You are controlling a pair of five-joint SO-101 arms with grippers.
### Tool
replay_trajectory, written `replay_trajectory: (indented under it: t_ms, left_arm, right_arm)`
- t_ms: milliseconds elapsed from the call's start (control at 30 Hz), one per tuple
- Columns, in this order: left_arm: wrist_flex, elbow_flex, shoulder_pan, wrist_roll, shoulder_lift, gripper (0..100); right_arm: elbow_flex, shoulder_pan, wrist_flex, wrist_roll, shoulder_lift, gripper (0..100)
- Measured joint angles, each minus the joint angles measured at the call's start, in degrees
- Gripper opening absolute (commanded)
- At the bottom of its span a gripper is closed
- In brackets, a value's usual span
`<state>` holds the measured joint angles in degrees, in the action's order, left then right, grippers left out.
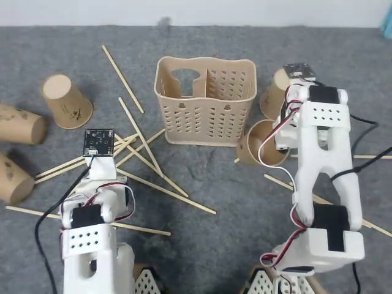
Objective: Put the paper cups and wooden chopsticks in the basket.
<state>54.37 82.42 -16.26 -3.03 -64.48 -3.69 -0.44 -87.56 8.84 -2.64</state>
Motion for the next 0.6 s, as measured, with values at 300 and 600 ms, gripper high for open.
replay_trajectory:
  t_ms: [300, 600]
  left_arm:
    - [0.00, 0.00, 0.00, 0.00, 0.00, 1]
    - [0.00, 0.00, 0.00, 0.00, 0.00, 1]
  right_arm:
    - [-4.48, -0.62, 6.95, -3.96, 0.00, 13.2]
    - [-6.68, -2.81, 10.64, -6.07, 0.00, 13.2]
